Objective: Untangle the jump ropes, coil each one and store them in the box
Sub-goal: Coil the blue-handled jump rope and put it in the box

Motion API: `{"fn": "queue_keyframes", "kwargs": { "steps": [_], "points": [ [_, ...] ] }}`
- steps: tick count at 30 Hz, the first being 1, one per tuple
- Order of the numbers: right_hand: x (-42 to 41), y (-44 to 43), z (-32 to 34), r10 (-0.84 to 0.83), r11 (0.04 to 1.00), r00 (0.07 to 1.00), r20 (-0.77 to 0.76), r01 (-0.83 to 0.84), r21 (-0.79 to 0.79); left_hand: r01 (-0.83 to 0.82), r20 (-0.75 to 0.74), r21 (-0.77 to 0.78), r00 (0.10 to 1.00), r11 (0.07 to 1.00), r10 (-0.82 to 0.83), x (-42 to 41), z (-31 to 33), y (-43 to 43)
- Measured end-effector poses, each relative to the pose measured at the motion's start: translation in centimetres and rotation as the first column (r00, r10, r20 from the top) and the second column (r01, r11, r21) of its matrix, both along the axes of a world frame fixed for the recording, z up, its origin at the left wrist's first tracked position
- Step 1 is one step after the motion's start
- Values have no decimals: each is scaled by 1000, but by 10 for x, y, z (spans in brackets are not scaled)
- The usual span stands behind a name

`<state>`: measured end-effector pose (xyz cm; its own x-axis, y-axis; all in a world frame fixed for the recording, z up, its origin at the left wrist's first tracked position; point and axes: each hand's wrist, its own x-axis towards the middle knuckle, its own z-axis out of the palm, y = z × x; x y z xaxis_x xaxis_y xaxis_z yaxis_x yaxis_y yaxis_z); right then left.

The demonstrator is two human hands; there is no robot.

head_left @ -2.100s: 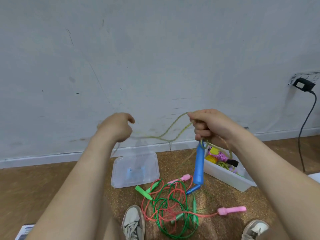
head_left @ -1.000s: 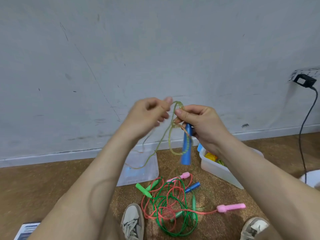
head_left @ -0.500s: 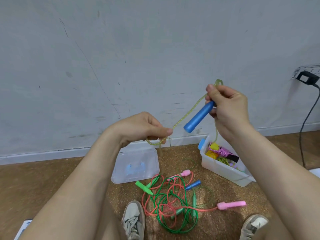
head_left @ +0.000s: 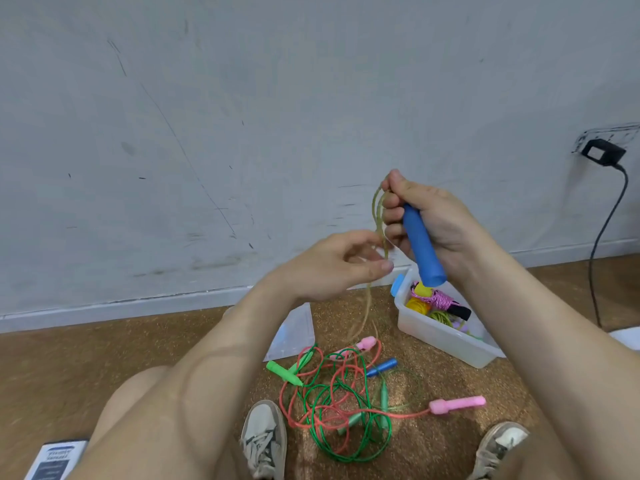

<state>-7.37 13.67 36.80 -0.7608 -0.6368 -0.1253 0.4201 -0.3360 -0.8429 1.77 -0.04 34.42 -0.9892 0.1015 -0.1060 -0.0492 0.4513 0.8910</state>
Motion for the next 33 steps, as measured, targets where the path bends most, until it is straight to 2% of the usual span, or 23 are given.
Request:
{"fn": "queue_keyframes", "kwargs": {
  "steps": [2,5,7,8,9,10,11,12,13,16,18,20,22,23,24,25,27,28,29,30,31,32,33],
  "points": [
    [-2,1,0,-20,999,1000,12,21,-28,59,40,-128,998,990,-55,-3,-1,-5],
    [-14,7,0,-207,971,975,84,215,-104,250,301,-317,941,915,-153,1,1,-29],
    [-24,13,-3,-336,934,937,97,344,-92,266,437,-400,896,877,-73,9,6,-41],
    [-26,14,-6,-355,933,931,80,359,-41,197,423,-337,905,921,-39,13,9,-44],
    [-24,14,-9,-327,945,943,57,325,41,78,350,-176,937,981,-12,15,14,-43],
    [-21,11,-13,-249,962,968,41,242,128,-56,247,69,968,996,38,15,21,-39],
    [-14,6,-16,-122,974,992,38,112,196,-170,155,339,980,925,123,13,28,-34],
    [-4,-1,-21,38,970,998,44,-47,236,-241,94,560,969,793,228,9,34,-29],
    [7,-8,-25,204,944,978,51,-210,255,-274,66,703,944,656,324,4,38,-24],
    [35,-23,-41,549,805,834,-58,-509,306,-294,77,896,841,333,536,-9,41,-29],
    [36,-23,-45,617,758,772,-150,-532,379,-251,88,954,753,161,653,-9,43,-50],
    [27,-17,-43,576,763,786,-222,-421,489,-143,98,990,661,-4,744,-3,48,-77],
    [20,-10,-41,547,730,779,-306,-264,631,-31,105,994,592,-108,799,5,50,-99],
    [19,-8,-41,521,720,779,-348,-182,670,-21,109,993,576,-119,810,7,49,-106],
    [19,-10,-39,456,750,804,-381,-117,651,-72,116,993,576,-92,809,7,46,-110],
    [19,-12,-37,348,819,855,-385,-78,568,-190,118,982,593,-5,797,7,42,-109],
    [18,-18,-25,111,957,958,-265,-31,290,-480,97,804,687,350,720,8,32,-96],
    [18,-20,-17,29,989,986,-167,-3,151,-525,100,652,774,547,625,10,29,-86],
    [17,-22,-8,-21,999,997,-80,24,37,-470,114,500,868,728,482,12,26,-75],
    [16,-22,0,-48,998,999,-11,47,-51,-328,133,354,945,876,299,15,24,-63],
    [15,-22,6,-57,992,998,36,60,-113,-138,156,214,982,967,105,18,20,-48],
    [14,-22,11,-54,985,996,66,65,-163,29,190,103,981,994,-49,19,14,-35],
    [12,-23,15,-50,978,995,87,67,-199,121,212,20,970,992,-122,18,7,-24]
  ]
}}
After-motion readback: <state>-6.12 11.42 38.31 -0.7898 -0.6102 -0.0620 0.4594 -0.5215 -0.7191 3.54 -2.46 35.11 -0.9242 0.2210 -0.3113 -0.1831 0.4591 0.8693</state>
